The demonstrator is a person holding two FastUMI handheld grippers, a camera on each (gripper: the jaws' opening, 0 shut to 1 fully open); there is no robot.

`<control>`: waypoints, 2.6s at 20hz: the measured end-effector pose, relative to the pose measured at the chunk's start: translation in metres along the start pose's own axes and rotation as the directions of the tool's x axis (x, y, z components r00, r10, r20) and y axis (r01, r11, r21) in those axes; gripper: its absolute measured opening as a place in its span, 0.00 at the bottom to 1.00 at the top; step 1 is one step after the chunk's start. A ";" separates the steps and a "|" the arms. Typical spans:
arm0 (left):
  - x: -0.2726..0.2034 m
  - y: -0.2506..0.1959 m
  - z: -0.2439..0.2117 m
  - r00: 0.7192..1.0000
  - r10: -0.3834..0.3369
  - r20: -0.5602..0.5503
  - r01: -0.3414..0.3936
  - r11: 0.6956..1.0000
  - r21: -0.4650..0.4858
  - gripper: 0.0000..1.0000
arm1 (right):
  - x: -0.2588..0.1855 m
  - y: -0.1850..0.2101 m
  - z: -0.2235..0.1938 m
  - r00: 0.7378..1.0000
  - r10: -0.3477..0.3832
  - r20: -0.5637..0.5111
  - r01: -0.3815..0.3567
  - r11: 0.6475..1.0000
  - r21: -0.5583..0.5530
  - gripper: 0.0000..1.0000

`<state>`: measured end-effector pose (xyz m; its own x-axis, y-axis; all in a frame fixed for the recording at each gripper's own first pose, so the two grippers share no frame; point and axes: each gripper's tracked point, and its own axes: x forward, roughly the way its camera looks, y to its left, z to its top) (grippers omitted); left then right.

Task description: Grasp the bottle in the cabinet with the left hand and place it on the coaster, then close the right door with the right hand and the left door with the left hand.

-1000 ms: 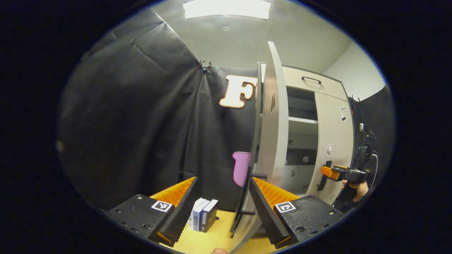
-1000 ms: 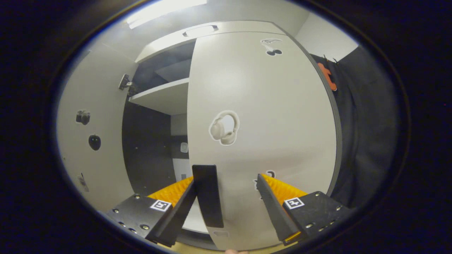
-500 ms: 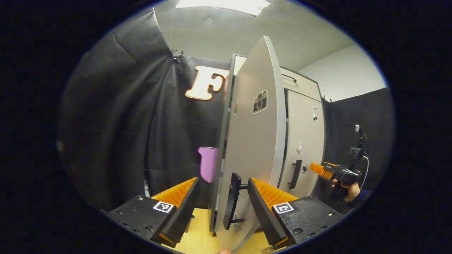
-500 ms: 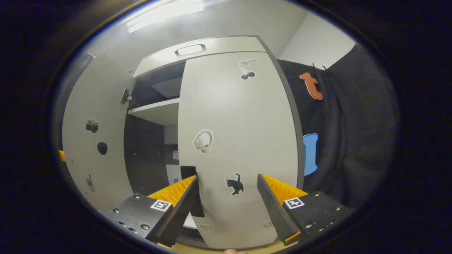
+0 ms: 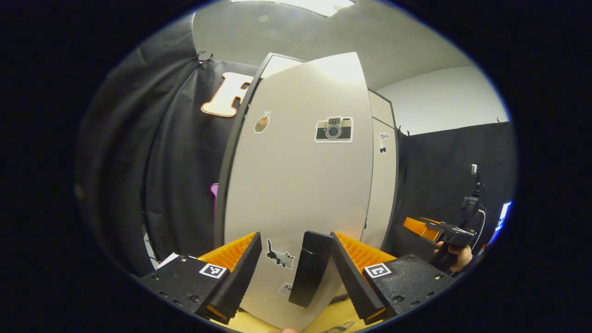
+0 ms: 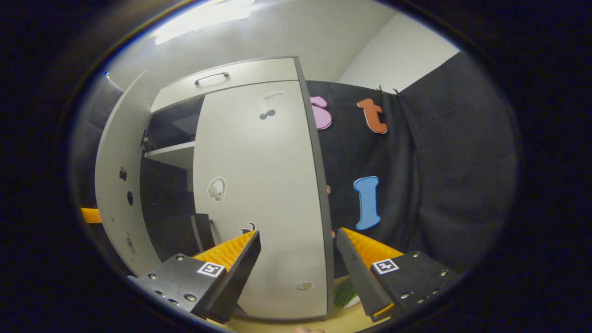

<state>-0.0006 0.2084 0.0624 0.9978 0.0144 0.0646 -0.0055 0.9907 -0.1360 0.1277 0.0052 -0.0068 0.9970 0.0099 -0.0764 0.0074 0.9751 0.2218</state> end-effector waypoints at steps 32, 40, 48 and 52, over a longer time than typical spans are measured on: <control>0.116 -0.033 -0.028 0.998 0.028 -0.048 -0.022 0.992 0.128 1.00 | -0.018 -0.102 0.006 0.992 -0.125 0.024 0.127 0.985 -0.115 1.00; 0.128 -0.032 -0.032 0.998 0.047 -0.050 -0.039 0.988 0.151 1.00 | -0.017 -0.099 0.002 0.993 -0.113 0.018 0.114 0.985 -0.127 1.00; 0.141 -0.028 -0.035 0.997 0.060 -0.055 -0.051 0.985 0.166 1.00 | -0.016 -0.105 -0.005 0.993 -0.117 0.006 0.117 0.983 -0.144 1.00; 0.144 -0.027 -0.036 0.997 0.060 -0.054 -0.050 0.985 0.167 1.00 | -0.011 -0.105 -0.007 0.994 -0.111 0.002 0.110 0.984 -0.143 1.00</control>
<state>0.1456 0.1790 0.0402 0.9978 0.0663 0.0032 -0.0664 0.9974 0.0284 0.1154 -0.0951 -0.0364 0.9902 -0.0992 -0.0986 0.1064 0.9918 0.0705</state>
